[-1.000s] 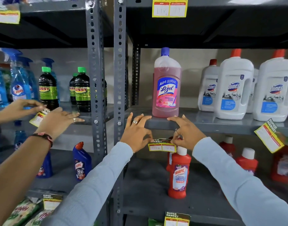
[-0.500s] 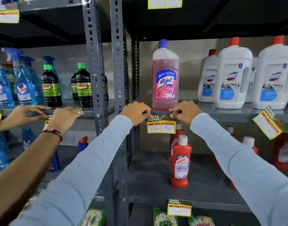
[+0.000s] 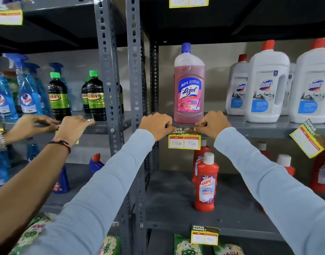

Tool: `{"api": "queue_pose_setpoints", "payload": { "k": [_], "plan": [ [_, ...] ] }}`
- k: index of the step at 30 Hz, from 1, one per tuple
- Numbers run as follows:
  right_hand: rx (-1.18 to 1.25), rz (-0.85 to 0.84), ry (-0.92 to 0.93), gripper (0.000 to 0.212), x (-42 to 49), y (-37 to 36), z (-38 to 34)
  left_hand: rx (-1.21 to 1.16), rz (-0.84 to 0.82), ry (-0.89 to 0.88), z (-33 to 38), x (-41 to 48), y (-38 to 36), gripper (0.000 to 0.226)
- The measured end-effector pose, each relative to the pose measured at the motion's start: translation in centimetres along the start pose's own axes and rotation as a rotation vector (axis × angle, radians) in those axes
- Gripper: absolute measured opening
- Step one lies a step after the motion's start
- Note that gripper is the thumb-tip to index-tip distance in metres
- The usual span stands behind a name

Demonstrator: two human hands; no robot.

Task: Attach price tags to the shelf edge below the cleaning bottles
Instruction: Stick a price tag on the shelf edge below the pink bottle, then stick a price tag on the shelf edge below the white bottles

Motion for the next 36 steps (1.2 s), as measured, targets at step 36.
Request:
{"api": "queue_pose_setpoints", "payload": {
  "k": [36],
  "plan": [
    [0.006,0.602,-0.249,0.042,-6.3,12.7,27.1,-0.376,0.360,-0.289,21.7,6.1,-5.4,0.025]
  ]
}}
Point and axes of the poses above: each hand's wrist, its own x-axis towards the middle knuckle, its own y-axis out of the back of the hand, z = x × y, the point moved 4 cm from there along x, towards the middle knuckle, and after that the axes turned 9 degrees about -y, right-handed, at the moved point
